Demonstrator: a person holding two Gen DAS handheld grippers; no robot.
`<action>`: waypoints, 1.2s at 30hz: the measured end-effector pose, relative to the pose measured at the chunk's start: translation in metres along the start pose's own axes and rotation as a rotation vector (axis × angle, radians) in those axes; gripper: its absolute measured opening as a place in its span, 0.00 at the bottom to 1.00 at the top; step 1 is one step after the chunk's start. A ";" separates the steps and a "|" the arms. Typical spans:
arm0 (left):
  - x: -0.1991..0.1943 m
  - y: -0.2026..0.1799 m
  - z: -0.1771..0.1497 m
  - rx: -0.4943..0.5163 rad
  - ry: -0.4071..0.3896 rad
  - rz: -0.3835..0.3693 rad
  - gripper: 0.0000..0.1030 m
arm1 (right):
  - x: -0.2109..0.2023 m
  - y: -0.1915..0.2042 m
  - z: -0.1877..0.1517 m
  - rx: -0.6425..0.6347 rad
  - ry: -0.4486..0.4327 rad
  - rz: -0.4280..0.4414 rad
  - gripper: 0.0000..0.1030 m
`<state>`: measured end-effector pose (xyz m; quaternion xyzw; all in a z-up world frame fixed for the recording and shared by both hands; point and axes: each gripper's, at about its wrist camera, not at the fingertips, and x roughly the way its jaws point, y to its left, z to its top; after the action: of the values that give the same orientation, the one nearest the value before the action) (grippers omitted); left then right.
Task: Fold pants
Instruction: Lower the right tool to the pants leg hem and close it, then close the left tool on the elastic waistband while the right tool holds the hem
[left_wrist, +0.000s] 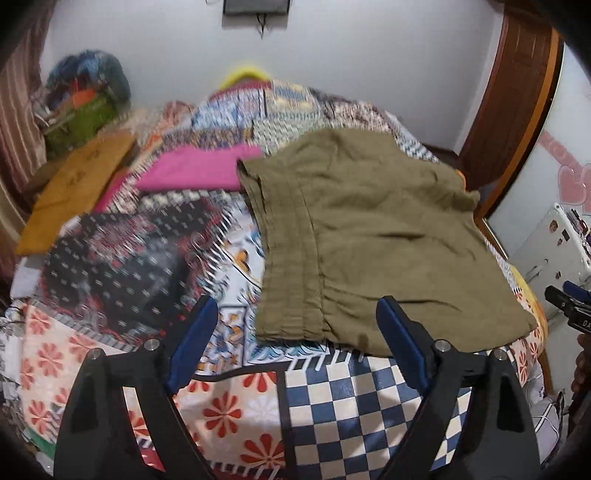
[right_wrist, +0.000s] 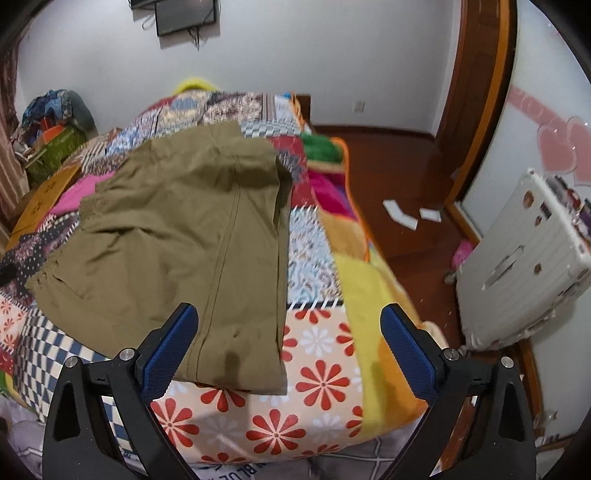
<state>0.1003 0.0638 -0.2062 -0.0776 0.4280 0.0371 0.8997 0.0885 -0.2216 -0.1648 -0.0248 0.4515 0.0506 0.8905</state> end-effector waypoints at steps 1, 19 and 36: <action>0.008 0.000 -0.002 -0.002 0.017 0.001 0.86 | 0.005 0.000 -0.001 0.003 0.020 0.011 0.94; 0.043 -0.002 -0.016 -0.006 0.116 -0.069 0.53 | 0.044 0.002 -0.019 0.034 0.225 0.186 0.27; 0.005 -0.010 -0.034 0.073 0.137 -0.046 0.53 | 0.038 -0.010 -0.023 -0.036 0.258 0.213 0.15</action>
<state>0.0789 0.0481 -0.2297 -0.0570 0.4878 -0.0049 0.8711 0.0937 -0.2308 -0.2087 0.0011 0.5610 0.1489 0.8143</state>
